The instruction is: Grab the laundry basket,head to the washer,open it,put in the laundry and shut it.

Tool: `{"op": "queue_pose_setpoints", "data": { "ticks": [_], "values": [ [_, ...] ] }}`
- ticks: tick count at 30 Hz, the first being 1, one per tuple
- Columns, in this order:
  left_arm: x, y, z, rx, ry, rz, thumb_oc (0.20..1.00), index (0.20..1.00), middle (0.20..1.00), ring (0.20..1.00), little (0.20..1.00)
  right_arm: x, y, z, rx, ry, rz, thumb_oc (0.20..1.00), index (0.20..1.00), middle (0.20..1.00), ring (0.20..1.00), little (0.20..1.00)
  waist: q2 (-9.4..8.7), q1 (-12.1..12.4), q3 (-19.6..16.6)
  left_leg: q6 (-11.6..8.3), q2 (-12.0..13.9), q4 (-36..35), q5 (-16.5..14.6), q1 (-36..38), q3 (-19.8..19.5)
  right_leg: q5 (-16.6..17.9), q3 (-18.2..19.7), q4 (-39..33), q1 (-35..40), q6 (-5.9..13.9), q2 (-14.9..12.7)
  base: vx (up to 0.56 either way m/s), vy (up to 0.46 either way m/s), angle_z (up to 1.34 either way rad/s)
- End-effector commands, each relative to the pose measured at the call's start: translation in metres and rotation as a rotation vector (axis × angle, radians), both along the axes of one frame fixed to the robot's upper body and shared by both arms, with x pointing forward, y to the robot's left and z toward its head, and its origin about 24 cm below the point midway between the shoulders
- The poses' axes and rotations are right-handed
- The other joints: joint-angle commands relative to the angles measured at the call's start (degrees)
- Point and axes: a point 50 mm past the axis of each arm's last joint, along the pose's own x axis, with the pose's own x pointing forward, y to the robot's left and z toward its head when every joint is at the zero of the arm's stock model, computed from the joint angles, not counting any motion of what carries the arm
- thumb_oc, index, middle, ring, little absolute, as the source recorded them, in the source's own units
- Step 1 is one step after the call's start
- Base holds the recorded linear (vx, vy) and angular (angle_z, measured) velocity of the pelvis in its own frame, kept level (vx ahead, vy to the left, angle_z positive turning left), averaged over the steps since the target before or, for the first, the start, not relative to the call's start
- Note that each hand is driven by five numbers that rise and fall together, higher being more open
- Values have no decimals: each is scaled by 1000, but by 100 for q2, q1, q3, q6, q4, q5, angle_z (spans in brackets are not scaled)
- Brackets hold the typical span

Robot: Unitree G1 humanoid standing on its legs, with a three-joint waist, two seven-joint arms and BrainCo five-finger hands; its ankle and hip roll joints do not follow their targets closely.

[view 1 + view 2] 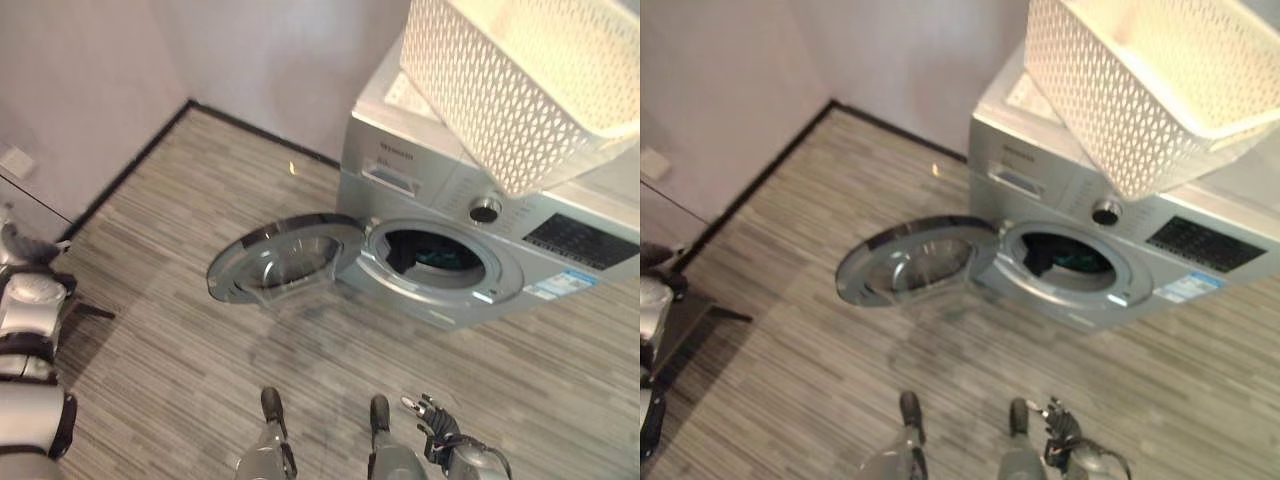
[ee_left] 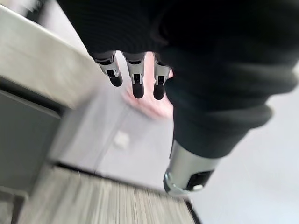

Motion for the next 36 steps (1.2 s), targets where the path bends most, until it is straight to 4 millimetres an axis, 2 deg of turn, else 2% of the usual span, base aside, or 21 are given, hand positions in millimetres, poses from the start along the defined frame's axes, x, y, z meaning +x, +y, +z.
{"op": "queue_pose_setpoints", "data": {
  "ticks": [1, 2, 3, 5, 7, 8, 10, 13, 15, 18, 20, 23, 26, 27, 28, 30, 34, 36],
  "values": [
    [6, 3, 20, -30, -30, 11, 1000, 1000, 1000, 1000, 1000, 21, -10, 16, -23, -111, -12, 1000, 1000, 1000, 1000, 1000, -48, -178, 399, -81, 83, 688, -725, 14, -364, -347, 146, 565, -36, 284, -143, -95, 14, -5],
    [21, -12, 16, -30, 37, -35, 1000, 1000, 1000, 1000, 1000, 27, -11, 20, -35, -127, -12, 1000, 1000, 1000, 1000, 1000, -187, -300, 473, -85, 86, 718, -670, -252, -347, -194, 178, 518, -273, 309, -133, -107, 16, -1],
    [25, -17, 15, -14, 67, -53, 1000, 1000, 1000, 1000, 1000, 29, -11, 20, -40, -130, -13, 1000, 1000, 1000, 1000, 1000, -212, -331, 473, -88, 82, 709, -650, -322, -342, -151, 190, 494, -340, 317, -127, -113, 5, 3],
    [41, -39, 20, 108, 159, -156, 1000, 1000, 1000, 1000, 1000, 37, -10, 27, -52, -167, 10, 1000, 1000, 1000, 1000, 1000, -298, -437, 520, -97, 101, 663, -585, -529, -339, -21, 237, 402, -542, 347, -117, -78, -4, 7],
    [46, -47, 21, 169, 202, -199, 1000, 1000, 1000, 1000, 1000, 39, -10, 29, -54, -183, 18, 1000, 1000, 1000, 1000, 1000, -332, -479, 533, -101, 110, 654, -559, -596, -330, 16, 253, 385, -620, 351, -106, -65, -13, 2],
    [57, -65, 24, 290, 272, -283, 1000, 1000, 1000, 1000, 1000, 45, -9, 35, -57, -218, 44, 1000, 1000, 1000, 1000, 1000, -372, -548, 579, -114, 132, 651, -526, -706, -327, 84, 283, 361, -736, 370, -104, -96, -21, 0],
    [66, -87, 17, 371, 348, -408, 1000, 1000, 1000, 1000, 1000, 49, -9, 42, -57, -255, 71, 1000, 1000, 1000, 1000, 1000, -397, -599, 599, -122, 161, 634, -477, -851, -327, 123, 309, 307, -881, 382, -91, -76, -9, 1],
    [73, -106, 11, 417, 411, -496, 1000, 1000, 1000, 1000, 1000, 50, -7, 44, -55, -261, 113, 1000, 1000, 1000, 1000, 1000, -430, -680, 595, -132, 197, 613, -442, -959, -331, 169, 362, 265, -1021, 393, -51, -45, -8, 1],
    [79, -127, 1, 488, 477, -576, 1000, 1000, 1000, 1000, 1000, 50, -7, 44, -63, -259, 134, 1000, 1000, 1000, 1000, 1000, -441, -732, 580, -146, 209, 585, -417, -988, -338, 187, 393, 242, -1063, 404, -32, 0, 0, 0],
    [84, -182, -25, 683, 579, -809, 1000, 1000, 1000, 1000, 1000, 42, -13, 40, -84, -222, 163, 1000, 1000, 1000, 1000, 1000, -397, -733, 562, -152, 221, 537, -421, -894, -335, 139, 403, 242, -1009, 413, -30, 0, 0, 0],
    [75, -225, -48, 712, 584, -1016, 1000, 1000, 1000, 1000, 1000, 32, -24, 35, -124, -178, 174, 1000, 1000, 1000, 1000, 1000, -290, -650, 544, -147, 216, 517, -463, -722, -330, 62, 410, 275, -892, 403, -42, 51, -14, -1],
    [48, -279, -83, 598, 550, -1283, 1000, 1000, 1000, 1000, 1000, 17, -39, 28, -166, -114, 154, 1000, 1000, 1000, 1000, 1000, -141, -565, 448, -141, 202, 465, -536, -306, -266, -60, 393, 344, -633, 380, -56, 98, -6, 0],
    [26, -315, -109, 368, 509, -1413, 1000, 1000, 1000, 1000, 1000, 10, -49, 24, -187, -74, 115, 1000, 1000, 1000, 1000, 1000, -24, -577, 336, -136, 176, 353, -579, 116, -173, -159, 435, 384, -374, 362, -54, 117, 30, -4],
    [14, -338, -118, 224, 462, -1473, 1000, 1000, 1000, 1000, 1000, 3, -51, 20, -196, -46, 101, 1000, 1000, 1000, 1000, 1000, 28, -605, 242, -134, 186, 304, -625, 398, -93, -223, 485, 393, -199, 357, -56, 99, 5, -10],
    [14, -338, -118, 224, 462, -1473, 1000, 1000, 1000, 1000, 1000, 3, -52, 20, -196, -45, 101, 1000, 1000, 1000, 1000, 1000, 29, -601, 247, -134, 186, 300, -625, 410, -89, -223, 488, 391, -191, 357, -56, 86, -14, -18],
    [6, -357, -122, 100, 406, -1492, 1000, 1000, 1000, 1000, 1000, 2, -51, 18, -197, -37, 92, 1000, 1000, 1000, 1000, 1000, 46, -667, 144, -135, 213, 294, -691, 678, 20, -281, 599, 412, -57, 366, -33, 73, -23, -31],
    [0, -395, -110, -21, 259, -1520, 1000, 1000, 1000, 1000, 1000, -4, -48, 11, -198, 2, 69, 1000, 1000, 1000, 1000, 1000, 92, -815, -35, -129, 260, 288, -793, 1129, 299, -367, 878, 447, 141, 355, 13, 88, -20, -43],
    [1, -421, -95, -70, 167, -1526, 1000, 1000, 1000, 1000, 1000, -13, -50, 5, -216, 51, 56, 1000, 1000, 1000, 1000, 1000, 116, -948, -128, -148, 280, 218, -774, 1304, 431, -398, 973, 454, 202, 344, 45, 61, -41, -51]
  ]
}}
